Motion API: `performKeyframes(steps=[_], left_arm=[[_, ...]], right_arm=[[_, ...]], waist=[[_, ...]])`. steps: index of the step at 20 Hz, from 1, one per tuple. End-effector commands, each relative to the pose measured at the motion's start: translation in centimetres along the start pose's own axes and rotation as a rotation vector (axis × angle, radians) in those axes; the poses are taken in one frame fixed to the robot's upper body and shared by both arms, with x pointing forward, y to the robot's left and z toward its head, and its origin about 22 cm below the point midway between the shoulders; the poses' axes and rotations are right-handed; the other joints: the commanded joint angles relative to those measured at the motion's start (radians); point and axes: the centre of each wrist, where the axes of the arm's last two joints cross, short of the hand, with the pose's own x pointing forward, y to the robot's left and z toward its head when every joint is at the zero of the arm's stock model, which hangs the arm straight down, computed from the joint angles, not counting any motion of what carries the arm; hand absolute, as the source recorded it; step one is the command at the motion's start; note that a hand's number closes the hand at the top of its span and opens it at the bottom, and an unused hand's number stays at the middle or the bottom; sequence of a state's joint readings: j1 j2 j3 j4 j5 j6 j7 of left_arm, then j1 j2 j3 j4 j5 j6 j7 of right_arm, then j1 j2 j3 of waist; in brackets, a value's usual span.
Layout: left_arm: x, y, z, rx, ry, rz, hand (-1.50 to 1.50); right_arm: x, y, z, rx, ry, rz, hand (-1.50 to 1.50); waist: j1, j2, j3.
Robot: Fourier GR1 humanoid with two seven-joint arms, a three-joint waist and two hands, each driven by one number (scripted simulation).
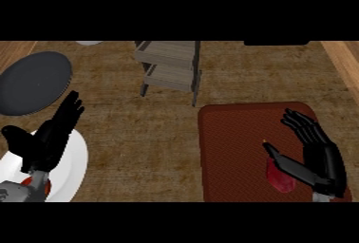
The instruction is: Pick the pear from the tray and place it in the tiered basket
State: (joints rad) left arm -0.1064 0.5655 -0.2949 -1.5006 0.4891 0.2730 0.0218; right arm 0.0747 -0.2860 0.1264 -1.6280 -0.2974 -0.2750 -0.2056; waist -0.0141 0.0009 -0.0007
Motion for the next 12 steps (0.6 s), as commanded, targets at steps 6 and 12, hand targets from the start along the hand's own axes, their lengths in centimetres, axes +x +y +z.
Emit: performKeyframes(steps=[6, 12], left_arm=[[0.6, -0.4, -0.2, -0.003, 0.027, 0.008, 0.00], [-0.2, -0.3, 0.5, -0.024, 0.037, 0.006, 0.00]], right_arm=[[3.6, -6.7, 0.8, 0.046, 0.000, 0.535, -1.50], [7.7, -8.1, 1.2, 0.399, 0.219, 0.891, -1.50]], waist=[[-0.004, -0.003, -0.003], [0.013, -0.001, -0.007]])
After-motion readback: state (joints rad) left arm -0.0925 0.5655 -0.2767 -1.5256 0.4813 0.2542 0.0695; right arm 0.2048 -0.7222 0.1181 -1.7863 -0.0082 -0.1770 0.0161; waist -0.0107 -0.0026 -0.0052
